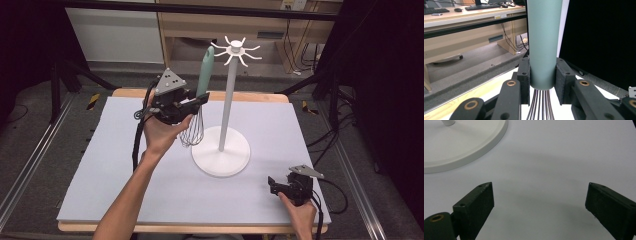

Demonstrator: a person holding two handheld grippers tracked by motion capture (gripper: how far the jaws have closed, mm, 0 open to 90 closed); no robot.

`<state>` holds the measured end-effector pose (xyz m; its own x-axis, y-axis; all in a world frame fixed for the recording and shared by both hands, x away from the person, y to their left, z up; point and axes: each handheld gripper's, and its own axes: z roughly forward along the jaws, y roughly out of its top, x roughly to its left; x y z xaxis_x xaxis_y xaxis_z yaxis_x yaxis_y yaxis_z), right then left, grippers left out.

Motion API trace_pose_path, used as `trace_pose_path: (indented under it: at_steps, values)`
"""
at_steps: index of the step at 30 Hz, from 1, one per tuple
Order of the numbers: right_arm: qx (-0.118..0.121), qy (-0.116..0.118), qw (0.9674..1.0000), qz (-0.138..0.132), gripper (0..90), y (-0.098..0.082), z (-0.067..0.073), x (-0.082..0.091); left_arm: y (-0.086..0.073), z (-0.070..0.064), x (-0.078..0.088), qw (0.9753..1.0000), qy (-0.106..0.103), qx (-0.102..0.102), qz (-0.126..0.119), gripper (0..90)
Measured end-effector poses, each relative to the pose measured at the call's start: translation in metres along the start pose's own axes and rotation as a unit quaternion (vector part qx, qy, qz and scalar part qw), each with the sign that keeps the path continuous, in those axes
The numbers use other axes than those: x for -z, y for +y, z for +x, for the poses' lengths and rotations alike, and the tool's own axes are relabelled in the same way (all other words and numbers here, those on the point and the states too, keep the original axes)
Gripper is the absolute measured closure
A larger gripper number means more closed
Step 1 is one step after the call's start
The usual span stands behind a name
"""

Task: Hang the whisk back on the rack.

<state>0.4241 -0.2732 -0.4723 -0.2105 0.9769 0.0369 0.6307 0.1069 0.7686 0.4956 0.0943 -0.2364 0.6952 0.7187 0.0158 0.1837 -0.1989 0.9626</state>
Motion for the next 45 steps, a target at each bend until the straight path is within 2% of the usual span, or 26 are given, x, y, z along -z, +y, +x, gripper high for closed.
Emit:
trace_pose_path:
  at_steps: [29, 35, 41, 45]
  values:
    - [0.002, 0.001, 1.0, 0.0, 8.8, 0.0, 0.0, 0.0, 0.001, -0.007, -0.019, 0.9999, -0.005, -0.003, 0.008, 68.5]
    - [0.001, 0.002, 1.0, 0.0, 8.8, 0.0, 0.0, 0.0, 0.0, -0.008, -0.022, 1.0, -0.005, -0.001, 0.004, 68.5]
    - [0.003, 0.001, 1.0, 0.0, 8.7, 0.0, 0.0, 0.0, -0.003, -0.008, -0.024, 1.0, 0.004, -0.005, 0.002, 68.4]
    - [0.002, 0.002, 1.0, 0.0, 8.7, 0.0, 0.001, -0.001, -0.004, -0.007, -0.026, 1.0, 0.0, -0.002, -0.001, 68.3]
